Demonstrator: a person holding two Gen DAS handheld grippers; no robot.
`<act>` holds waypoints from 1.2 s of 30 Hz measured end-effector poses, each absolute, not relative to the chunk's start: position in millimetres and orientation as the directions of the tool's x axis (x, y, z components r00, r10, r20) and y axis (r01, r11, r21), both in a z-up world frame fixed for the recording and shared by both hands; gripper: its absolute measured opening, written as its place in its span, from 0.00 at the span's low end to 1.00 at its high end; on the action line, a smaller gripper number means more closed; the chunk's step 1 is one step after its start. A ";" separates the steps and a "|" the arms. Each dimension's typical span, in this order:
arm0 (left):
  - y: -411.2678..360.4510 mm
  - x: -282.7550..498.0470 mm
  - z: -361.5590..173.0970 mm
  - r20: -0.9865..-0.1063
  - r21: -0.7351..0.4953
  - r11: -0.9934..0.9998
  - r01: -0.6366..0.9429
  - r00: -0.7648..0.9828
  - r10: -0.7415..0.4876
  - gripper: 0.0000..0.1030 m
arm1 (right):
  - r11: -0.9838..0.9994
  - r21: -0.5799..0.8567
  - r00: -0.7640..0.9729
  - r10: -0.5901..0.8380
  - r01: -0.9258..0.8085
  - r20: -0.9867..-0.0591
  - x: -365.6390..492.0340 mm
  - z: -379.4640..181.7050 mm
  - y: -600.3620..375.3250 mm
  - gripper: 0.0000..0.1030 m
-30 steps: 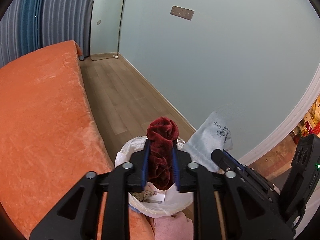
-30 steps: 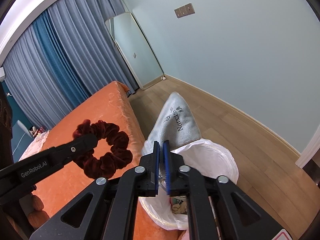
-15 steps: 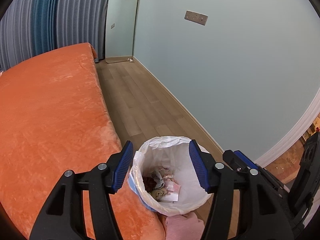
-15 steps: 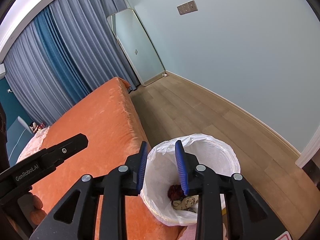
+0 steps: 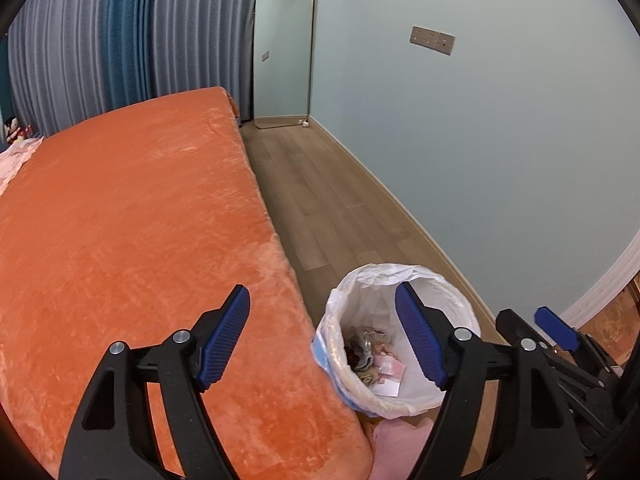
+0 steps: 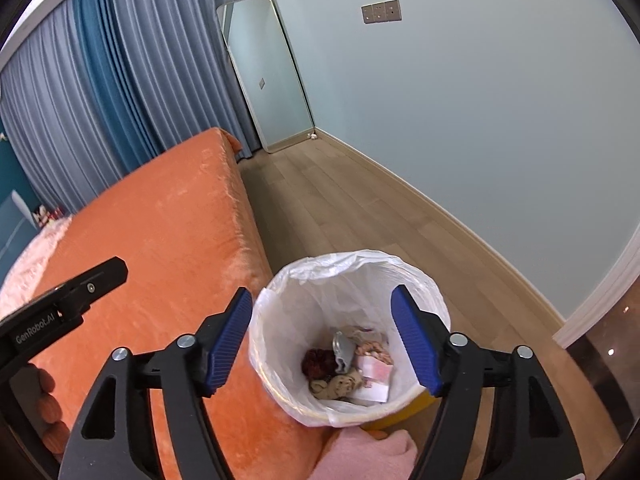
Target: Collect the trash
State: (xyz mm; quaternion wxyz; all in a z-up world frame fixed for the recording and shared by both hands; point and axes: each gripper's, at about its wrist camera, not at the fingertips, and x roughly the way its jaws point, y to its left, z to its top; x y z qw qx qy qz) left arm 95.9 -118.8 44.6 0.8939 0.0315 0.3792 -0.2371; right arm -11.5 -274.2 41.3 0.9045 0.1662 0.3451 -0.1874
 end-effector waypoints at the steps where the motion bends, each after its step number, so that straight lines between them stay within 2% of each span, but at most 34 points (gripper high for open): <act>1: -117.4 95.5 43.8 -0.694 -0.119 0.888 0.445 0.602 -0.394 0.70 | 0.878 0.157 0.687 -0.231 0.453 -0.689 -12.7 40.7 -271.1 0.68; 5: -107.8 91.4 36.9 -0.702 -0.099 0.903 0.419 0.614 -0.362 0.80 | 0.887 0.102 0.670 -0.260 0.450 -0.695 -16.3 39.1 -259.8 0.73; 11: -97.6 86.9 26.4 -0.718 -0.078 0.913 0.399 0.613 -0.330 0.84 | 0.888 0.060 0.652 -0.287 0.456 -0.702 -20.8 38.2 -250.9 0.78; 13: -94.4 85.8 23.2 -0.723 -0.079 0.916 0.393 0.610 -0.324 0.84 | 0.890 0.050 0.643 -0.288 0.454 -0.710 -21.8 35.6 -248.9 0.81; 21: -89.4 81.0 13.5 -0.740 -0.062 0.922 0.381 0.603 -0.299 0.85 | 0.895 0.054 0.612 -0.258 0.443 -0.747 -25.1 21.4 -241.5 0.83; 24: -87.3 78.7 10.3 -0.745 -0.058 0.924 0.379 0.600 -0.293 0.85 | 0.895 0.032 0.610 -0.277 0.445 -0.742 -27.4 20.4 -239.3 0.93; 36: -88.0 72.0 0.8 -0.760 -0.039 0.927 0.373 0.592 -0.270 0.88 | 0.895 -0.009 0.598 -0.305 0.445 -0.741 -32.0 17.0 -233.9 0.93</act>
